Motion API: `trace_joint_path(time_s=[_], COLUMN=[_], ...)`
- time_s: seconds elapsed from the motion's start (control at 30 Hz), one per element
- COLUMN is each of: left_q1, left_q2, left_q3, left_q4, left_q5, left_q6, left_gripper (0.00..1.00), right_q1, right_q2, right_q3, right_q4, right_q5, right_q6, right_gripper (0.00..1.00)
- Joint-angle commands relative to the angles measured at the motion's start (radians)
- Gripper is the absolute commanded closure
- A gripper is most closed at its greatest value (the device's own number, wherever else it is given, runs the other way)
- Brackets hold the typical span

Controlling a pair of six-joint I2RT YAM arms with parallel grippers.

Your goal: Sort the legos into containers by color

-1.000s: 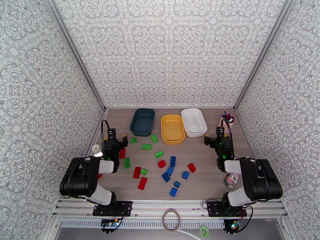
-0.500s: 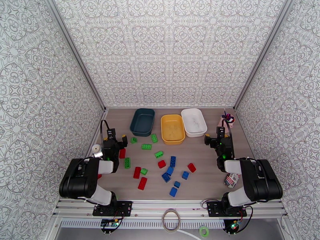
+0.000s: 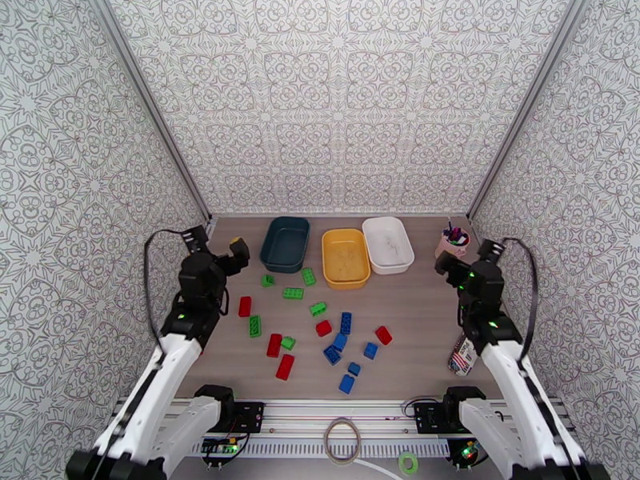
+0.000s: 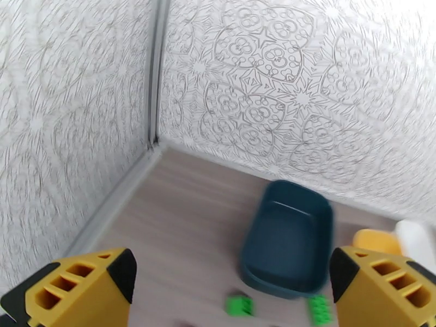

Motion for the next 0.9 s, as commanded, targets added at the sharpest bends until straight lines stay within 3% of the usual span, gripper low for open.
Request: trace_joint_path(time_s=[0.0,0.13,0.3,0.37,0.5,0.63,0.83,0.87], left_q1=[-0.020,-0.129,-0.164,-0.191,-0.316,-0.457,-0.586,-0.595], left_q2=[-0.005,0.014,0.107,0.152,0.233,0.277,0.315,0.319], left_q3=[0.059,0.120,0.178,0.193,0.251,0.264,0.222,0.221], left_q4=[-0.313,-0.379,-0.395,-0.384,-0.447,-0.496,-0.516,-0.522], left_q5=[0.066,0.028,0.233,0.315,0.319,0.292,0.260,0.254], left_q6=[-0.205,-0.265,-0.400,-0.423,-0.440,-0.458,-0.483,-0.477], left_gripper=[0.01,0.01,0.01,0.10,0.17,0.18,0.16,0.09], right_q1=[-0.005,-0.005,-0.005,-0.005,0.003,0.058,0.271,0.313], right_q2=[-0.068,-0.095,0.010,0.055,0.128,0.199,0.286,0.294], right_q3=[0.017,0.025,0.104,0.142,0.170,0.174,0.168,0.169], right_q4=[-0.337,-0.400,-0.503,-0.542,-0.588,-0.627,-0.626,-0.622], right_q5=[-0.117,-0.270,-0.459,-0.506,-0.603,-0.642,-0.561,-0.547], right_q6=[0.189,0.258,0.222,0.194,0.168,0.161,0.210,0.227], right_gripper=[0.08,0.21,0.31,0.34,0.35,0.35,0.33,0.33])
